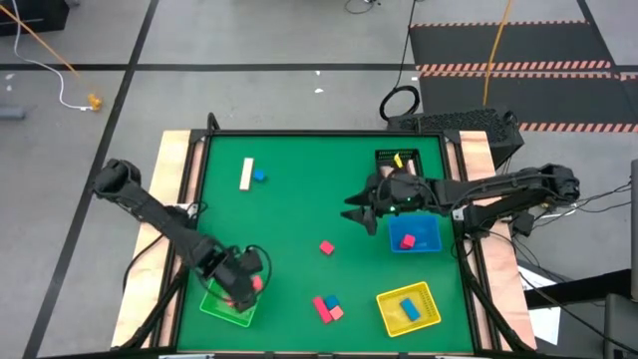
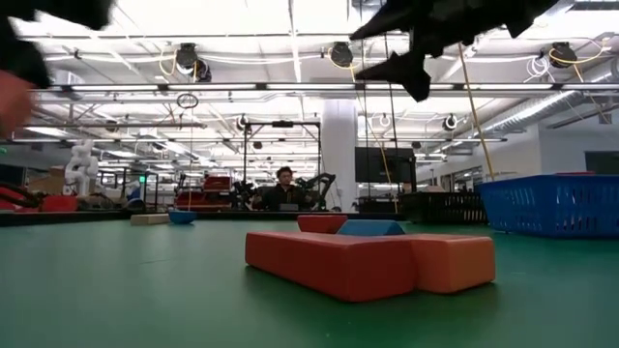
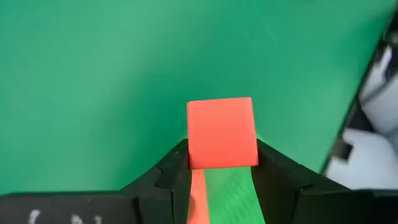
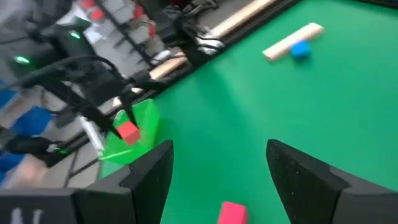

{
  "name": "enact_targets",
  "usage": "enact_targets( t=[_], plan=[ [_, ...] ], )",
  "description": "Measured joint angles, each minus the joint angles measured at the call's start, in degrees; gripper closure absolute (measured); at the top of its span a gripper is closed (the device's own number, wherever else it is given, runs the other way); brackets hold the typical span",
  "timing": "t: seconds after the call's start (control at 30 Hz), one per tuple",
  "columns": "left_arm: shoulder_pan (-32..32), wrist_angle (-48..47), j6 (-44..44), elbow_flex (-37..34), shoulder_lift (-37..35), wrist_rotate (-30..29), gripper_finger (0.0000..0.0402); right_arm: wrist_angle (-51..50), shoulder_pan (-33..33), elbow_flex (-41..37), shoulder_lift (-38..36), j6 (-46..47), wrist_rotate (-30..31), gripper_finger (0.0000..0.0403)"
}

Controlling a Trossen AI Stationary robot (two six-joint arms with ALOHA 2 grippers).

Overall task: Sort & place blocks by color
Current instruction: Put the orange block into the green bin, then put the red block into the blue bin

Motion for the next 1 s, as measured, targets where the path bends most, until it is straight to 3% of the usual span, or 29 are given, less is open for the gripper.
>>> enact_targets(
  t=[0.13,0.23,0.43,0.73,1.0],
  plan=[
    [-5.91,-1.96,-6.43,-0.01,0.03,1.68,0.0266,2.34,2.8,-0.02,1.8,0.11,3.22,0.0156],
    [-8.89,-5.29,-14.05,-0.02,0.11,1.5,0.0244,2.4,4.22,-0.11,3.57,2.16,7.49,0.0156],
    [-11.49,-7.41,-21.33,-0.02,0.11,0.08,0.0221,3.0,4.64,-0.2,6.43,7.57,7.0,0.0156],
    [-11.88,-5.48,-18.28,-0.02,0.11,-1.21,0.0275,2.74,4.88,-0.2,6.99,6.0,5.7,0.0156],
    [-8.2,2.13,-6.18,0.01,0.11,-4.22,0.0278,5.56,5.8,-0.17,14.35,7.35,8.7,0.0156]
  ],
)
